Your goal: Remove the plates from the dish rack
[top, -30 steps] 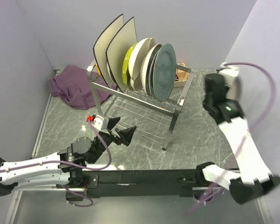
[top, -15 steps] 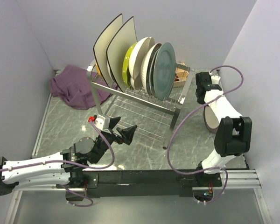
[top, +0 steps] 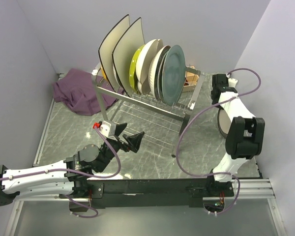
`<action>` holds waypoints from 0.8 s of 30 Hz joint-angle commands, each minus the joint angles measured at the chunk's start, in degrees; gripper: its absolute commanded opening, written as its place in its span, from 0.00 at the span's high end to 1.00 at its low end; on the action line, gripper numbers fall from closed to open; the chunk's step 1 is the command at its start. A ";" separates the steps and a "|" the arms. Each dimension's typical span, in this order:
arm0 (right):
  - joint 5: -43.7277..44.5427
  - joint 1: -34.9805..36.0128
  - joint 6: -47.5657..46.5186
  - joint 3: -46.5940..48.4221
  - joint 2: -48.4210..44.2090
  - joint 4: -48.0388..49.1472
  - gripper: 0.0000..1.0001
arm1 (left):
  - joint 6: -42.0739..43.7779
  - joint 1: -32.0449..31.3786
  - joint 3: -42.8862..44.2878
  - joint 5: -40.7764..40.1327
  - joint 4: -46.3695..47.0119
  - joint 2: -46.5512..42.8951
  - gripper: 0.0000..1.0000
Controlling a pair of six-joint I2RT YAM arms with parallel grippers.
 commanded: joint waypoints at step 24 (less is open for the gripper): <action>-12.53 -1.65 4.22 32.20 29.42 3.08 0.96 | 0.81 -0.27 -0.07 -0.69 1.61 -1.84 0.00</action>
